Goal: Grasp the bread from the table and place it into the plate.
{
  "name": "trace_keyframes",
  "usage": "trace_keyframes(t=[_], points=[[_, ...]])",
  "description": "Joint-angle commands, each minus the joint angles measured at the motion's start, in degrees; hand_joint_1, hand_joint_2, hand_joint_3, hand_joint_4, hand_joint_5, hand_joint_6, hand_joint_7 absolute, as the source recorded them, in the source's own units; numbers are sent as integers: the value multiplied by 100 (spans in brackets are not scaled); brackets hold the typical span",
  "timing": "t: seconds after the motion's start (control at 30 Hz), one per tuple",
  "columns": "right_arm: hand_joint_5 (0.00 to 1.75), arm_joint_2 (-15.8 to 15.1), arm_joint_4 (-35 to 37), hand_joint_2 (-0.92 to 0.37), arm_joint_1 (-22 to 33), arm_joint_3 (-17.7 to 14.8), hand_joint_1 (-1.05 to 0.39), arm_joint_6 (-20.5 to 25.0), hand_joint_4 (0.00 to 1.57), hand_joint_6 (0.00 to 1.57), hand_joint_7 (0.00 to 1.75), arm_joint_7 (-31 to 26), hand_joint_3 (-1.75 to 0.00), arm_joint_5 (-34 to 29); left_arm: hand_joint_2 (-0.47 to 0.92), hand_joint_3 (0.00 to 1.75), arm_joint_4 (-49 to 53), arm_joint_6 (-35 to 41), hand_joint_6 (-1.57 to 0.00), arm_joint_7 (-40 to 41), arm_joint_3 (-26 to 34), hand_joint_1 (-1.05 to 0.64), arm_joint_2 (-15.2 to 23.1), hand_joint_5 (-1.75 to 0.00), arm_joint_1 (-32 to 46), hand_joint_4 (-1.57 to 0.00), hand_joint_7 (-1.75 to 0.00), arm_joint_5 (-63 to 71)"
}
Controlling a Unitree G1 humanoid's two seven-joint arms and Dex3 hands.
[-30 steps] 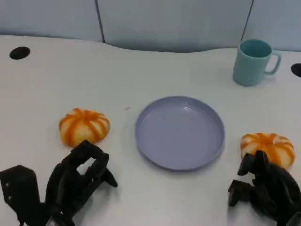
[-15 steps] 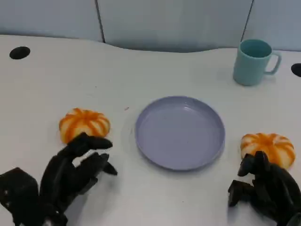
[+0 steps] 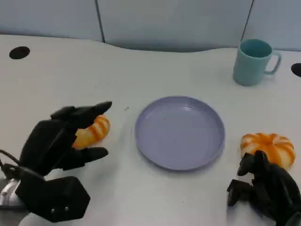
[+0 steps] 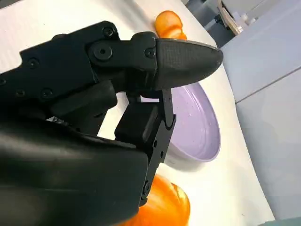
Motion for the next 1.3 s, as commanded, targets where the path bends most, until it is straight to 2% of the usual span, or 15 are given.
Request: trace_keyframes(t=[0.03,0.13,0.2,0.37,0.53,0.83,0.97,1.13,1.3], points=[[119,22,89,-92,123,-5,-44,55,135,116,124,-43,-48,-29,91,2,-384,498,-22,483,-272,-63,421,-18,-66,-9,0,562],[120,19,61,-92,109,38,-44,107,135,117,124,-143,-50,-104,89,1,-874,1555,-18,-6,-619,-66,785,-13,-251,-2,0,1347],[120,21,36,-92,109,41,-44,158,136,118,124,-184,-50,-100,88,0,-1061,1914,-17,-206,-767,-66,899,-11,-285,0,0,1487],[120,-5,-61,-92,178,64,-44,151,134,118,125,-128,-50,-91,82,0,-763,2328,-12,-772,-1253,-67,1160,-2,-730,0,0,1620],[121,17,-108,-92,207,29,-45,209,134,117,125,-128,-46,-33,81,0,-473,2416,-12,-983,-1602,-69,1315,-1,-1038,-3,0,1591],[124,-20,-169,-92,287,110,-46,101,132,116,127,-87,-48,-136,83,1,683,2638,-4,-1525,-2313,-70,1176,0,-1902,0,0,1602],[125,-19,-220,-92,336,101,-46,110,131,117,127,-93,-48,-128,82,0,1438,2779,-3,-1615,-2601,-69,908,0,-2359,0,0,1546],[128,-4,-269,-92,355,52,-45,229,129,114,128,-106,-48,-53,82,0,2543,2725,-3,-1344,-2883,-68,573,0,-2916,0,-1,1483],[128,-8,-272,-92,357,54,-45,231,129,114,128,-105,-49,-44,82,0,2902,2630,-4,-1166,-3019,-69,518,0,-3086,0,-1,1419]])
